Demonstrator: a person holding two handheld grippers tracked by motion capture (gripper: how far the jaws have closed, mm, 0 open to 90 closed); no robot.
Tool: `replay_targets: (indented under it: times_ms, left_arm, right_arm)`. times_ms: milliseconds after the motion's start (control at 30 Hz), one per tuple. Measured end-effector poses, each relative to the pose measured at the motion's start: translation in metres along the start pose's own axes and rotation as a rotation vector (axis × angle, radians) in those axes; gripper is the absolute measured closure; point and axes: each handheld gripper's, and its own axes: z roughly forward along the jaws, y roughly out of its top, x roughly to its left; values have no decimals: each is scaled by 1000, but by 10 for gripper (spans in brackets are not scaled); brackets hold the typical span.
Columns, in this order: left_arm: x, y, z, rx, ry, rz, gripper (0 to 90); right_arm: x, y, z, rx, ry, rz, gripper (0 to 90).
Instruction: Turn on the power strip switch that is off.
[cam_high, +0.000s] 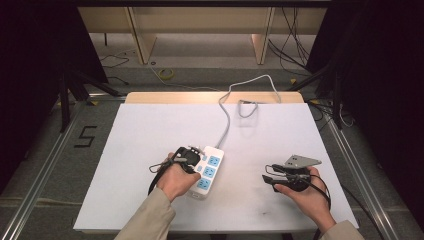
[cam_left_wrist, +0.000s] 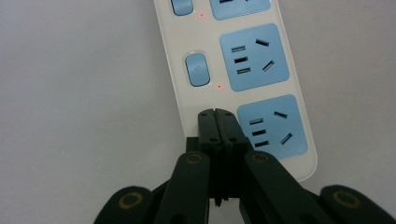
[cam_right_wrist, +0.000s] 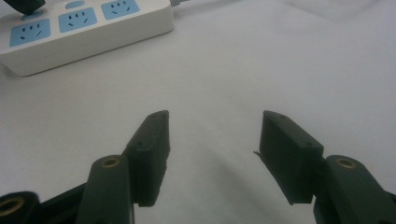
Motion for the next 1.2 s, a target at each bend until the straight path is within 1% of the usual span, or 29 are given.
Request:
replay_targets:
  times_ms: [300,467,533,633,667,733,800,967,1067,1100,1200]
  left_arm:
    - [2,1,0,12,-9,1,900]
    - [0,3,1,16,-1,6,900]
    - [0,4,3,-11,16,10,900]
    - [-3,6,4,-2,39,32,900]
    - [-4,6,4,0,41,35,900]
    - [-2,6,4,2,32,29,900]
    - [-2,5,4,-9,30,19,900]
    - [-4,4,2,-13,46,32,900]
    - [-4,3,1,-10,31,24,900]
    - [-3,3,0,-6,28,29,900]
    - [-3,2,-1,-2,29,26,900]
  right_arm:
    - [0,0,0,-1,1,0,435]
    - [-1,0,1,-1,0,-2,435]
    - [-1,0,1,-1,0,-2,436]
    - [-1,0,0,-3,0,1,435]
    - [-1,0,0,-4,0,2,436]
    - [-2,0,0,-3,0,3,435]
    - [-2,0,0,-3,0,2,436]
    - [-2,0,-1,-4,-2,4,436]
    - [-2,0,-1,-7,-3,5,436]
    - [-2,0,-1,-7,-4,4,435]
    - [-1,0,-1,-5,-2,2,436]
